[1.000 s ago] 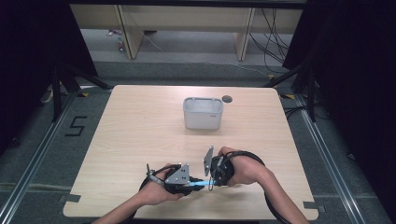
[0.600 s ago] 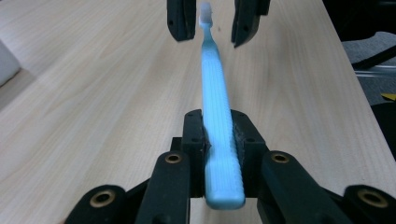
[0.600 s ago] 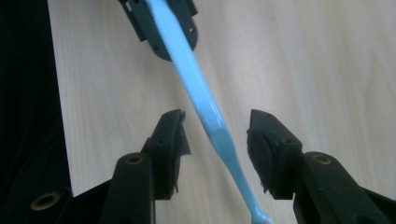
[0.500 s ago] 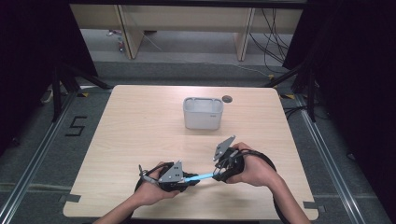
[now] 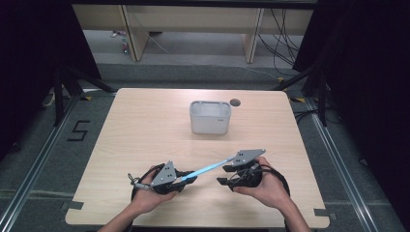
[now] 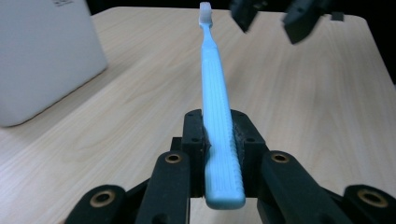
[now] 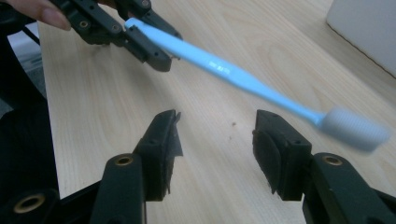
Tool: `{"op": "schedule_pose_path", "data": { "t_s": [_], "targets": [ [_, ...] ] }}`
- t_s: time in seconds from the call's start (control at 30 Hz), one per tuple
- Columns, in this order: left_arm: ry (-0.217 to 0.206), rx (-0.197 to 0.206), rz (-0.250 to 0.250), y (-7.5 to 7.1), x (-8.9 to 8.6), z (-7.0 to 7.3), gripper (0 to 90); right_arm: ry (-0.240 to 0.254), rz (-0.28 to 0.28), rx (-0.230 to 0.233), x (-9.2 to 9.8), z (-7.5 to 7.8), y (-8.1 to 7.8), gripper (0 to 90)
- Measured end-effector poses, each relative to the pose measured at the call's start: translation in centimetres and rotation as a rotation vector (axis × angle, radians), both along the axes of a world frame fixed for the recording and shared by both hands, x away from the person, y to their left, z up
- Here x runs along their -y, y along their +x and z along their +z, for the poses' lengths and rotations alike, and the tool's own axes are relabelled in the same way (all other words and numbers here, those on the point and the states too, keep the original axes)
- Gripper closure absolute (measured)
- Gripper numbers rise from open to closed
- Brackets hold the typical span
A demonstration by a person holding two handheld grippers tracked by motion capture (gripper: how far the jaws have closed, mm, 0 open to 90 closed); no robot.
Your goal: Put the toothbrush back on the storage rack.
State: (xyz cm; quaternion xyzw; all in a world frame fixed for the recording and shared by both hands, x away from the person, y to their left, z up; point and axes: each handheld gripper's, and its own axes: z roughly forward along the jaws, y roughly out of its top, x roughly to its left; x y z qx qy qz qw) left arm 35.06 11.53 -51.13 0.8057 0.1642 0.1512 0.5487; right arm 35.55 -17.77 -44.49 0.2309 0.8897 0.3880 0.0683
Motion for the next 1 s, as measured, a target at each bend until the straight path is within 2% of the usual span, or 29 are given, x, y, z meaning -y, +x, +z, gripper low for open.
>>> {"op": "schedule_pose_path", "data": {
  "t_s": [0.03,0.07,0.1,0.23,0.27,0.3,0.33,0.4,0.47,0.53,0.57,0.6,0.63,0.7,0.73,0.8,0.83,0.87,0.93,0.97,1.0],
  "targets": [
    [-0.007,-0.004,0.017,0.0,-0.2,0.0,77.9,0.016,-0.007,0.008,0.0,-0.2,-0.1,50.0],
    [-0.031,-0.007,0.030,0.0,-0.3,0.0,77.9,0.022,-0.018,0.002,0.0,-0.4,-0.2,49.3],
    [-0.033,-0.004,0.046,0.0,-0.6,0.0,77.9,0.039,-0.028,-0.002,0.0,-0.6,-0.2,48.7],
    [-0.080,0.003,0.080,0.0,-1.2,0.1,77.9,0.102,-0.070,0.000,0.1,-1.4,-0.1,45.2],
    [-0.079,0.005,0.088,-0.1,-1.4,0.1,77.9,0.114,-0.085,0.016,0.1,-1.5,0.0,43.9],
    [-0.092,0.009,0.094,-0.1,-1.5,0.1,77.9,0.124,-0.102,-0.001,0.1,-1.6,0.0,43.9],
    [-0.097,0.011,0.104,-0.1,-1.6,0.1,77.9,0.141,-0.098,0.006,0.1,-1.8,0.1,43.8],
    [-0.106,0.016,0.116,-0.2,-1.8,0.1,77.9,0.167,-0.130,-0.001,0.0,-2.2,0.1,41.3],
    [-0.129,0.020,0.127,-0.2,-2.0,0.1,77.9,0.190,-0.145,-0.039,-0.1,-2.4,0.2,40.4],
    [-0.155,0.031,0.124,-0.2,-1.9,0.0,77.9,0.222,-0.172,-0.050,-0.2,-2.6,0.3,38.6],
    [-0.141,0.027,0.134,-0.3,-2.0,0.1,77.9,0.228,-0.175,-0.049,-0.2,-2.6,0.5,38.0],
    [-0.145,0.031,0.135,-0.4,-1.9,0.1,77.9,0.252,-0.197,-0.081,-0.4,-2.7,0.5,37.4],
    [-0.144,0.033,0.137,-0.4,-1.9,0.2,77.9,0.260,-0.197,-0.076,-0.5,-2.7,0.7,36.2],
    [-0.152,0.034,0.137,-0.4,-1.8,0.2,77.9,0.299,-0.216,-0.108,-1.0,-3.0,0.8,34.1],
    [-0.152,0.034,0.137,-0.4,-1.8,0.2,77.9,0.285,-0.202,-0.084,-1.2,-3.1,1.2,33.0],
    [-0.155,0.031,0.137,-0.4,-1.7,0.2,77.9,0.279,-0.211,-0.094,-1.4,-2.9,1.3,31.9],
    [-0.155,0.028,0.137,-0.4,-1.7,0.2,77.9,0.312,-0.218,-0.128,-1.7,-3.0,1.3,31.8],
    [-0.170,0.032,0.133,-0.3,-1.6,0.1,77.9,0.305,-0.216,-0.108,-1.7,-3.0,1.6,31.6],
    [-0.172,0.029,0.129,-0.3,-1.5,0.0,77.9,0.338,-0.220,-0.133,-2.0,-3.0,1.8,31.5],
    [-0.155,0.025,0.133,-0.4,-1.5,0.1,77.9,0.341,-0.237,-0.151,-2.2,-2.9,1.8,31.5],
    [-0.153,0.025,0.131,-0.4,-1.5,0.1,77.9,0.332,-0.229,-0.126,-2.1,-2.9,2.1,31.5]
  ]
}}
